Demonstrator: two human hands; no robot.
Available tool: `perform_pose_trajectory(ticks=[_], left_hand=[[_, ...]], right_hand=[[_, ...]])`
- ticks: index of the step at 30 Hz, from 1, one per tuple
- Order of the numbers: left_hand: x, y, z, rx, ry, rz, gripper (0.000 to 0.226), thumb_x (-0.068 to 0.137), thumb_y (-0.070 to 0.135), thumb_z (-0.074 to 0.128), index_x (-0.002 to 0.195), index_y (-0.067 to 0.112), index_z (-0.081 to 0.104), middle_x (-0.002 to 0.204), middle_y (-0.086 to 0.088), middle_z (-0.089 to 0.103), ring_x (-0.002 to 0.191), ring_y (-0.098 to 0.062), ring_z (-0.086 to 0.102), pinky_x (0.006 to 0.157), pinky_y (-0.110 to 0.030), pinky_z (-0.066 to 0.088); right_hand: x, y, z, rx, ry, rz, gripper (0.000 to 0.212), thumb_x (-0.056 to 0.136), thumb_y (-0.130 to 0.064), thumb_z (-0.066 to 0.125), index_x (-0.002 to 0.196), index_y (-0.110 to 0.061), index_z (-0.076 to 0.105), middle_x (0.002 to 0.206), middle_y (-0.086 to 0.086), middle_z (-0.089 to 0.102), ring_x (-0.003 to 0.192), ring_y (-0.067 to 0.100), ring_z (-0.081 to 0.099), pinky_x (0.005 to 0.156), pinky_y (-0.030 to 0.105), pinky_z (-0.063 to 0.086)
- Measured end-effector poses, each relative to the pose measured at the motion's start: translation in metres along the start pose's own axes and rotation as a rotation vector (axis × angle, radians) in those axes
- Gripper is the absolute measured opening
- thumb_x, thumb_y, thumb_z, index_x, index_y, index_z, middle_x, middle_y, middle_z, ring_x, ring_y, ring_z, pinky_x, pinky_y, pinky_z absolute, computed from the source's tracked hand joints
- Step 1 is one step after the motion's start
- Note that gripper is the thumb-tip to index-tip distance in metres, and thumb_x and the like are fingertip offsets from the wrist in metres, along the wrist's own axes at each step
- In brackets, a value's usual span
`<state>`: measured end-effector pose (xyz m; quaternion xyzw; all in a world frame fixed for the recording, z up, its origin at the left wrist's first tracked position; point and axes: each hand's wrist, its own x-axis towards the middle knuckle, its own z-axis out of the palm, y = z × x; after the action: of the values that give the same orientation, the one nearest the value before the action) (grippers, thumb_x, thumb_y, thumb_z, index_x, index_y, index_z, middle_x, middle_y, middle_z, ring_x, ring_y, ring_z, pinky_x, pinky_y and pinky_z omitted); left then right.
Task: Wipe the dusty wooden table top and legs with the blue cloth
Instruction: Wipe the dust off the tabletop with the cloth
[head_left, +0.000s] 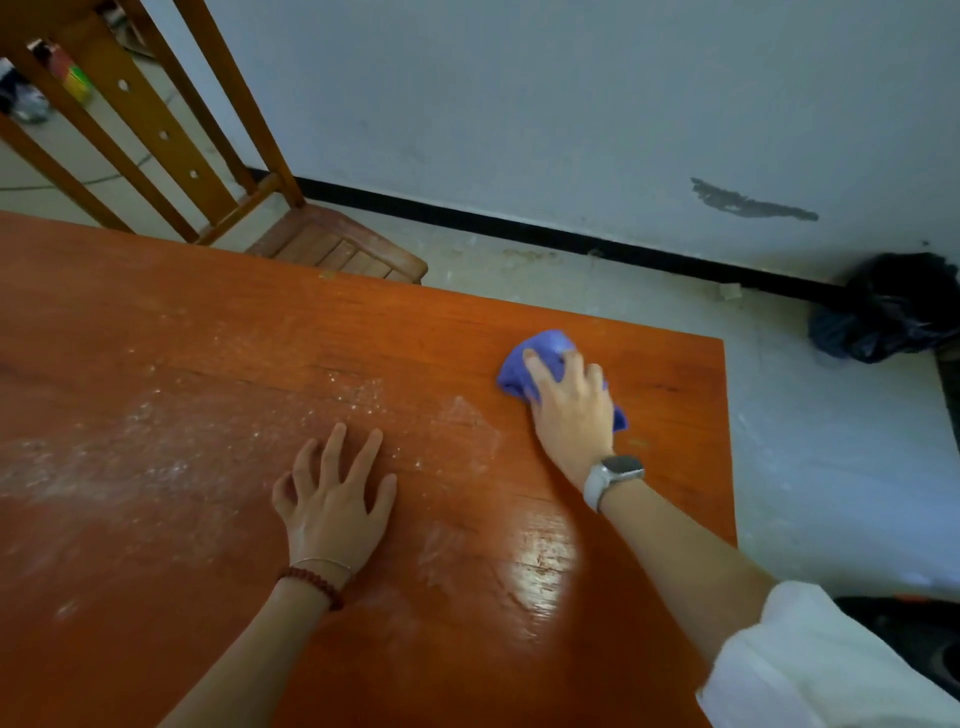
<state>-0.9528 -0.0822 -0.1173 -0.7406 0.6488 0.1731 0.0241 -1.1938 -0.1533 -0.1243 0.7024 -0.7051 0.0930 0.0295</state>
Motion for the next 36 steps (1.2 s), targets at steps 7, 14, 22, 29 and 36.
perform_pose_trajectory(ticks=[7,14,22,29,36], left_hand=[[0.002,-0.003,0.001,0.002,0.0,0.007,0.061,0.079,0.061,0.018,0.138,0.045,0.026,0.154,0.003,0.014,0.138,-0.027,0.008,0.107,-0.053,0.012],[0.0,-0.001,0.001,0.014,-0.007,0.006,0.055,0.085,0.058,0.023,0.138,0.044,0.026,0.154,0.004,0.012,0.138,-0.027,0.006,0.108,-0.052,0.011],[0.001,-0.003,-0.005,-0.01,-0.059,0.012,0.048,0.092,0.049,0.028,0.139,0.047,0.019,0.155,0.006,0.007,0.139,-0.024,0.001,0.109,-0.051,0.011],[0.004,-0.022,-0.024,-0.165,-0.048,0.053,0.044,0.094,0.034,0.039,0.137,0.037,0.033,0.152,0.008,0.019,0.138,-0.024,0.012,0.109,-0.05,0.014],[-0.032,-0.067,-0.016,-0.151,0.12,0.033,0.042,0.091,0.028,0.048,0.133,0.03,0.044,0.149,-0.003,0.031,0.139,-0.027,0.017,0.11,-0.052,0.012]], right_hand=[[-0.037,0.002,-0.033,0.537,-0.102,-0.101,0.044,0.08,-0.025,0.039,0.122,-0.025,0.054,0.114,0.015,0.053,0.077,0.035,0.063,0.06,0.035,0.055],[-0.005,0.102,-0.036,0.206,0.055,0.766,0.037,0.094,-0.024,0.043,0.131,-0.023,0.043,0.126,0.021,0.038,0.108,0.041,0.046,0.081,0.047,0.042],[0.058,0.018,-0.008,0.178,-0.106,0.38,0.043,0.09,-0.033,0.048,0.132,-0.027,0.041,0.132,0.015,0.037,0.111,0.037,0.043,0.075,0.041,0.043],[0.027,-0.064,-0.005,0.287,-0.258,-0.29,0.045,0.082,-0.022,0.05,0.125,-0.031,0.051,0.131,0.007,0.045,0.11,0.032,0.045,0.067,0.04,0.05],[0.015,-0.042,-0.026,0.426,-0.088,-0.276,0.053,0.074,-0.023,0.043,0.126,-0.027,0.053,0.123,0.009,0.054,0.106,0.033,0.052,0.079,0.038,0.051]])
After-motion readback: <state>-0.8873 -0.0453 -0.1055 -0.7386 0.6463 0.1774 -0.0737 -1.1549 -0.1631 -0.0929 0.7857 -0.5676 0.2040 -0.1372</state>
